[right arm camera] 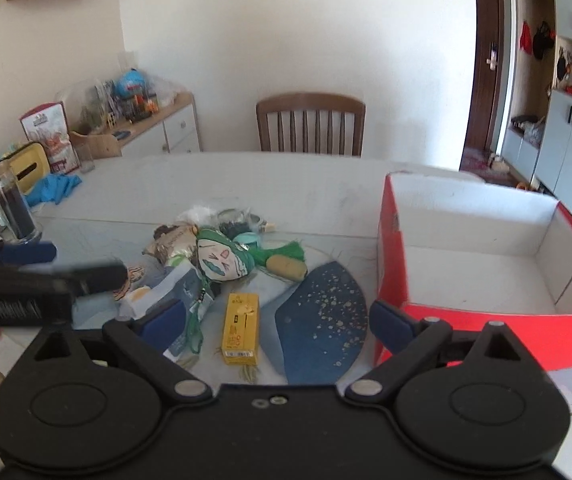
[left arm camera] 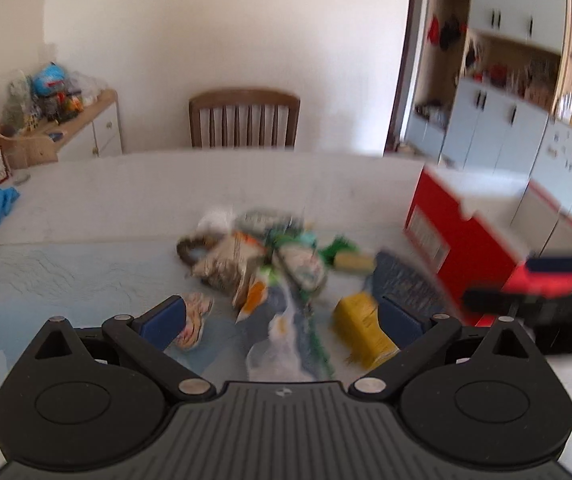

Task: Organize objects
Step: 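Close the left gripper on the white-and-blue bag while the right grips the yellow box, then carry the bag and yellow box with both grippers over the red box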

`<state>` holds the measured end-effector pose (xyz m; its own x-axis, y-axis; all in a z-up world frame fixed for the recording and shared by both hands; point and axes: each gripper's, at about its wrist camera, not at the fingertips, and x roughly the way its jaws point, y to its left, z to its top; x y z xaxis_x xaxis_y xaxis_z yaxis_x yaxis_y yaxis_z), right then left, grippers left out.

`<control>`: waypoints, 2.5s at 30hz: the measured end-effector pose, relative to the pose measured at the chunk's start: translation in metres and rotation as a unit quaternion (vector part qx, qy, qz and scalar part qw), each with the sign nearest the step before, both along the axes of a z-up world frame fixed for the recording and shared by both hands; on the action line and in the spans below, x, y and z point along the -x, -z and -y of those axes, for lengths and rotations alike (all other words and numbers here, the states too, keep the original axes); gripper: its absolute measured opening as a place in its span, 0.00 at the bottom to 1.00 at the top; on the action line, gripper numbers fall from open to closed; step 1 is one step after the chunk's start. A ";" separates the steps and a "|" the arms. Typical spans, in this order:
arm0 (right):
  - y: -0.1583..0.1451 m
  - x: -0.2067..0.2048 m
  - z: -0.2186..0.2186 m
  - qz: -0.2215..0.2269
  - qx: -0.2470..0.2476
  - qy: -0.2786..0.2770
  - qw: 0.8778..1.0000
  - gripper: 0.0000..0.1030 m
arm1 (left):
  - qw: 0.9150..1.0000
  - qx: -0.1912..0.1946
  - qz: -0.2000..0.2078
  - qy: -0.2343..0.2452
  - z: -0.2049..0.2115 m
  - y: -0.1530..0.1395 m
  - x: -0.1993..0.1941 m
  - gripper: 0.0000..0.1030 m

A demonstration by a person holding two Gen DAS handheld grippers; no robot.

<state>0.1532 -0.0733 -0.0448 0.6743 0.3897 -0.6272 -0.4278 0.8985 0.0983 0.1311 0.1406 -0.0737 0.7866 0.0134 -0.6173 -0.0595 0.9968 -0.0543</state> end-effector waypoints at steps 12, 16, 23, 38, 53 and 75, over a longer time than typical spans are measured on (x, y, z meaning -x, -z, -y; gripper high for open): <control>0.042 -0.051 -0.039 -0.084 0.034 -0.015 0.996 0.78 | 0.997 0.025 -0.074 0.015 -0.022 0.052 -0.038 0.78; 0.056 -0.060 -0.048 -0.114 0.042 -0.019 0.992 0.68 | 0.995 0.032 -0.094 0.017 -0.025 0.062 -0.044 0.70; 0.073 -0.072 -0.055 -0.148 0.048 -0.026 0.987 0.48 | 0.992 0.065 -0.101 0.025 -0.032 0.067 -0.046 0.55; 0.070 -0.065 -0.065 -0.151 0.058 -0.033 0.986 0.28 | 0.993 0.064 -0.093 0.043 -0.026 0.055 -0.038 0.27; 0.012 -0.043 -0.019 -0.108 -0.001 -0.058 0.993 0.27 | 0.998 0.034 -0.058 0.000 -0.003 -0.007 -0.010 0.27; -0.045 -0.087 0.127 -0.044 -0.044 -0.005 0.998 0.28 | 0.998 0.019 0.016 0.057 0.116 -0.083 -0.061 0.27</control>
